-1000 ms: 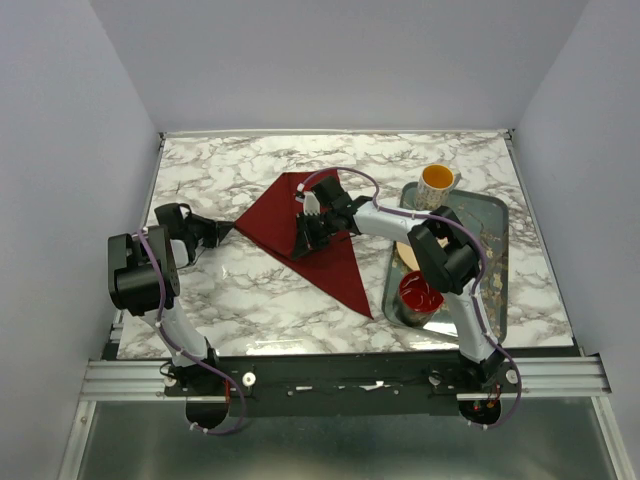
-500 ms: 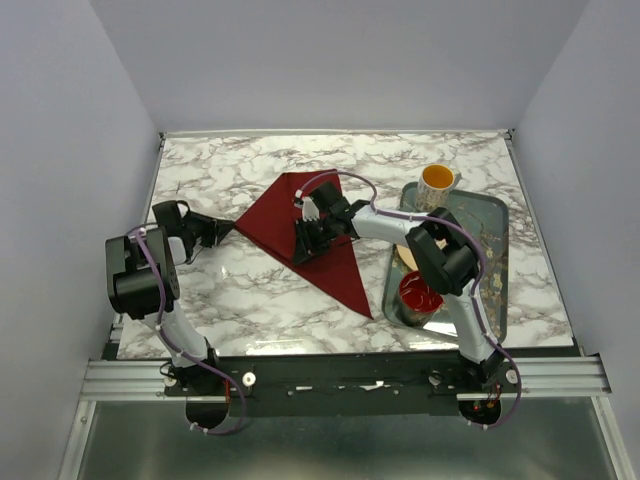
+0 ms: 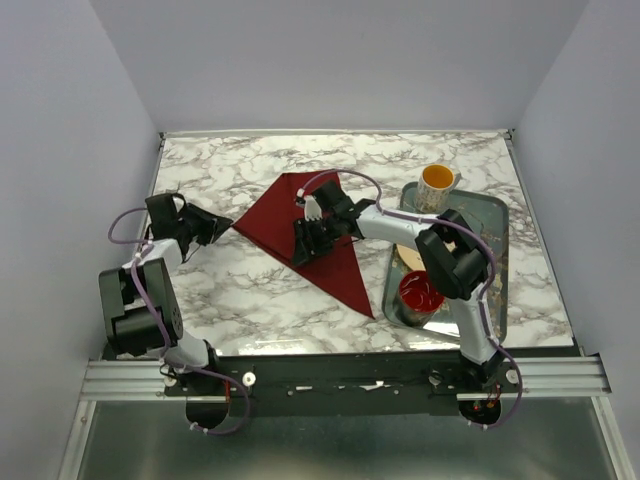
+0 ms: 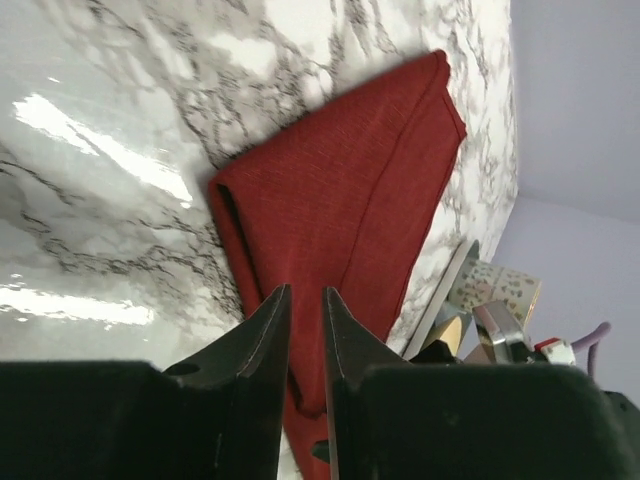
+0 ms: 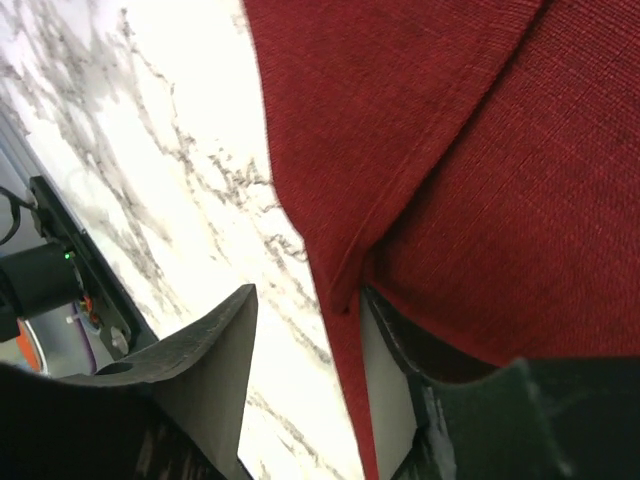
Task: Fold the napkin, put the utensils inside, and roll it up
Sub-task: Fold the napkin
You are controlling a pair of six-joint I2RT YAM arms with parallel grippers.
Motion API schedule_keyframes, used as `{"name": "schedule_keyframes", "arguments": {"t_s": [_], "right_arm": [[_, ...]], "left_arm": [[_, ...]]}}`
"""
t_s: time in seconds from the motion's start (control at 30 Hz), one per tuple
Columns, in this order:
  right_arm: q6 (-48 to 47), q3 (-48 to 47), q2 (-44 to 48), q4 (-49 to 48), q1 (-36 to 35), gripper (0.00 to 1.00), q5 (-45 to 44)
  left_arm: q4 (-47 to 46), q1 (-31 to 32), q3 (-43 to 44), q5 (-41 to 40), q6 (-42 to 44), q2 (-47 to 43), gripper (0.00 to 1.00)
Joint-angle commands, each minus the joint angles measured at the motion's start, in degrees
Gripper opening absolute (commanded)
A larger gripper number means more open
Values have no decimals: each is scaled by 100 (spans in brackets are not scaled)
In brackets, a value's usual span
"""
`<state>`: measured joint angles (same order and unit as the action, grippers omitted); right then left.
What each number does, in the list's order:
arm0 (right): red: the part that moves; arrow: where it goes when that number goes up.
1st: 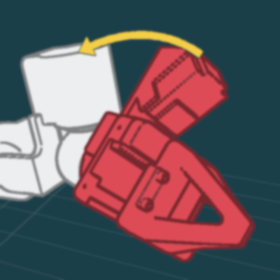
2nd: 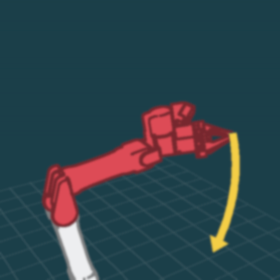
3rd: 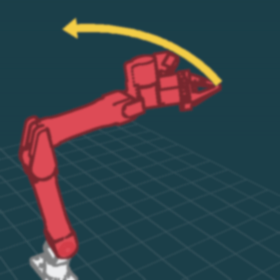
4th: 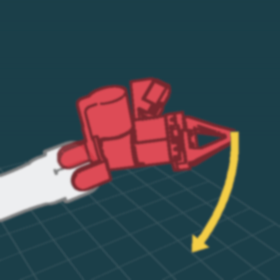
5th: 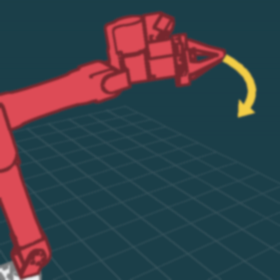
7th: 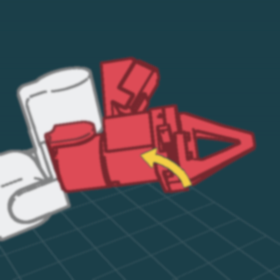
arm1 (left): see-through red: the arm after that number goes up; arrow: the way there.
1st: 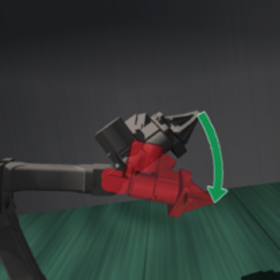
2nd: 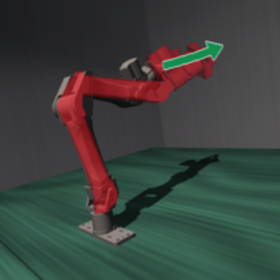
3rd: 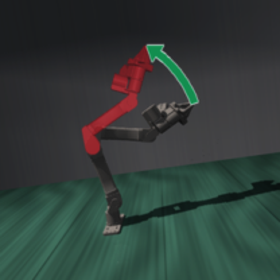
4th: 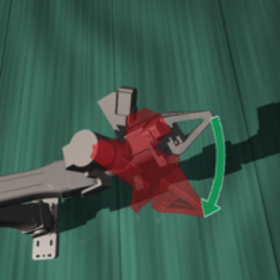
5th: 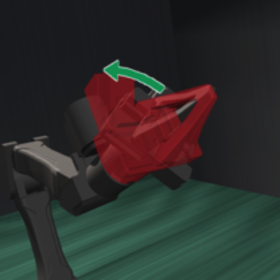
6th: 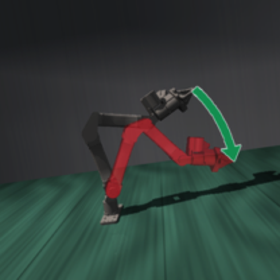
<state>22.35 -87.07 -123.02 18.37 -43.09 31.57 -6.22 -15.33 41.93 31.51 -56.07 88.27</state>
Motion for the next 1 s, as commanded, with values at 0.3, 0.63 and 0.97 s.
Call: {"name": "schedule_keyframes", "arguments": {"t_s": [0.3,0.63,0.97], "right_arm": [[-126,278,735,360,160,59,-450],[59,-187,236,299,231,43,77],[173,-856,-292,290,170,33,297]], "left_arm": [[-90,1955,483,154,53,199,21],[-117,2096,245,75,210,595,19],[155,2096,96,-206,571,665,18]]}}
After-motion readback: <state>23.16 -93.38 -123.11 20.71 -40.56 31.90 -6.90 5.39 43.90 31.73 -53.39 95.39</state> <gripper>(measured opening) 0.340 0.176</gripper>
